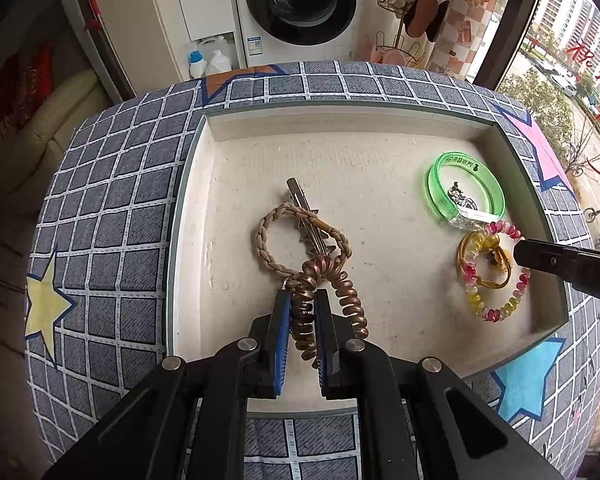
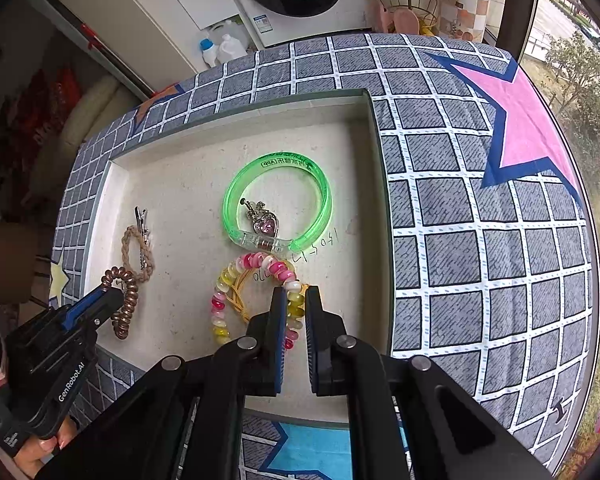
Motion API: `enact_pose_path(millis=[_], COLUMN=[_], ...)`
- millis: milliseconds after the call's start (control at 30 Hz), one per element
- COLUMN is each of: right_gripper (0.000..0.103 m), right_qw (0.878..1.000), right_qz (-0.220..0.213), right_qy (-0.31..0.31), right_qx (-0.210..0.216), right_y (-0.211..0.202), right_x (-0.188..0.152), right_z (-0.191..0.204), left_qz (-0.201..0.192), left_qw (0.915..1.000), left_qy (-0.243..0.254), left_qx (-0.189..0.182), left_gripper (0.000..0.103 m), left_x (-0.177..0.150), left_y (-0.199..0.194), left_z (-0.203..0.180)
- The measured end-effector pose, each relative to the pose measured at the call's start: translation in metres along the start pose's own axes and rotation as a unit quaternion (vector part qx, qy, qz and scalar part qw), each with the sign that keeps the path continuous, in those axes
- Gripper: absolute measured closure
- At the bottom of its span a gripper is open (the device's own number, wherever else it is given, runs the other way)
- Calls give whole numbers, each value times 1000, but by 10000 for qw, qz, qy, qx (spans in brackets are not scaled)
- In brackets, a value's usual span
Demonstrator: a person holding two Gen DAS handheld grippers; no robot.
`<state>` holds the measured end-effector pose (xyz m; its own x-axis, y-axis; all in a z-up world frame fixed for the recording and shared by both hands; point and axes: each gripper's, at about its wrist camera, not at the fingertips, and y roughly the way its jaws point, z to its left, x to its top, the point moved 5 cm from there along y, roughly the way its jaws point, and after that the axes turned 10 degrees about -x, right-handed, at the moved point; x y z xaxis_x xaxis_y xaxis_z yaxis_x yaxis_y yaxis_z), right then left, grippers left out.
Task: Organize jewelry
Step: 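Carry the coiled hair tie with the left tool while the right tool carries the beaded bracelet over the tray, then open the left tool over the braided bracelet while the right tool releases the beaded bracelet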
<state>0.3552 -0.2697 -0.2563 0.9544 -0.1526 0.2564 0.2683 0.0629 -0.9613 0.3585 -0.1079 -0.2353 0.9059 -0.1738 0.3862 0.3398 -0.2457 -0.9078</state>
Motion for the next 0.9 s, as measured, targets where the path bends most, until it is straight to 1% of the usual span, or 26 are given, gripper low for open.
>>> enact_pose_path(millis=[200, 400, 433, 467, 500, 533, 567, 633, 667, 700, 733, 767, 900], right_gripper=[93, 91, 87, 79, 74, 62, 57, 56, 54, 52, 47, 45, 41], right_qw=[9999, 9999, 9999, 9999, 9999, 9999, 9998, 9996, 9994, 9992, 9988, 9984, 9970], right_qz=[107, 111, 132, 156, 160, 151, 121, 56, 24, -12, -55, -101, -249], right_qy=[-40, -20, -29, -22, 3, 36, 77, 153, 192, 235, 281, 325, 423], right_qx=[-56, 3, 12, 23, 36, 67, 123, 227, 274, 328, 387, 454, 593], right_y=[10, 10, 11, 11, 11, 10, 9, 5, 3, -1, -4, -7, -21], right_x=[-2, 0, 0, 0, -1, -1, -1, -1, -1, -1, -1, -1, -3], right_z=[1, -1, -1, -1, -1, -1, -2, -4, -5, -7, -8, -8, -9], left_qz=[145, 141, 168, 189, 168, 125, 88, 45, 28, 12, 0, -17, -186], left_qw=[9997, 9986, 9986, 9986, 9986, 9988, 9989, 9991, 9991, 9990, 9989, 9989, 9990], left_qy=[108, 333, 319, 294, 267, 243, 218, 195, 205, 218, 228, 231, 242], left_qx=[194, 373, 381, 406, 424, 416, 397, 367, 369, 390, 401, 399, 341], left_gripper=[78, 78, 78, 78, 78, 78, 78, 78, 78, 78, 78, 78, 78], left_x=[-5, -6, -6, -6, -6, -6, -6, -7, -8, -7, -8, -7, -6], left_y=[9, 10, 10, 10, 9, 7, 5, 2, 1, -1, -2, -3, -16], left_z=[1, -5, -5, -5, -4, -4, -4, -4, -4, -4, -4, -5, -7])
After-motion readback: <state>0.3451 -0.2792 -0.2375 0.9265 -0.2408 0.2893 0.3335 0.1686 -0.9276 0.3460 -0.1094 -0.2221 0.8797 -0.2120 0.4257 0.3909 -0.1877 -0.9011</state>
